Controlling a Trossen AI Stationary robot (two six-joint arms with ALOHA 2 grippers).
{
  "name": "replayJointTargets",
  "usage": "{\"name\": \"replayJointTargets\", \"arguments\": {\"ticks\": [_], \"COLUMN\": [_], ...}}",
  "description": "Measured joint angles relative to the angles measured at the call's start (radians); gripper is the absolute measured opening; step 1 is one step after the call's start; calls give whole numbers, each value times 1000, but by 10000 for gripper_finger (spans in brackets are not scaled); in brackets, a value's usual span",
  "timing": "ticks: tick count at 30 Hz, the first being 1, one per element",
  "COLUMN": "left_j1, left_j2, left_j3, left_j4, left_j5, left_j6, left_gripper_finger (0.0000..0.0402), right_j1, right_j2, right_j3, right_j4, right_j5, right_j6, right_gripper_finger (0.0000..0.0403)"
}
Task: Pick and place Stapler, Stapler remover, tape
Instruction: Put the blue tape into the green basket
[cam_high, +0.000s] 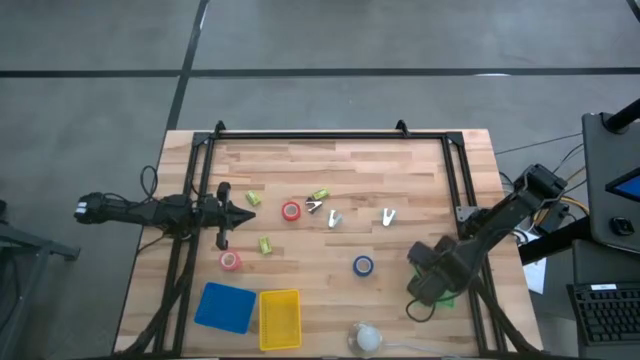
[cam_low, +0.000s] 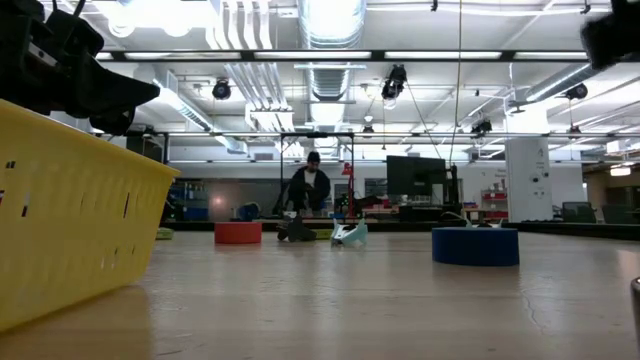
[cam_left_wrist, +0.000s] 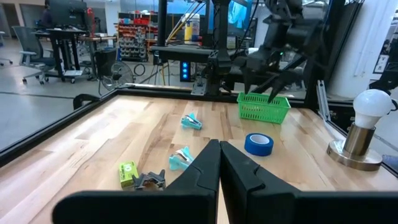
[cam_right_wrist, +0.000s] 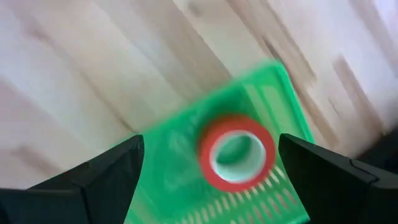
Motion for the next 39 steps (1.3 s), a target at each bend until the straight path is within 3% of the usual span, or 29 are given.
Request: {"name": "replayJointTargets", "arguments": {"ticks": [6,10,16,23,39], "left_j1": [0,0,0,0,0], "left_j2": [0,0,0,0,3], "left_j3": [0,0,0,0,0], "left_j4": [0,0,0,0,-7], "left_j5": [0,0,0,0,0], "left_j6": [0,0,0,0,0], "left_gripper_finger": [12,12,12,12,12], "right_j1": [-24,-71,-154,-248,-313], "right_j2": [0,0,2,11,242], "right_j3": [76,81,38,-22,15], "right_j4": [19,146,397,542,633], "right_j5": [202,262,275,296,165], "right_j6": [-168,-292,-474,-540,-606], "right_gripper_finger": [368,368,368,368,368]}}
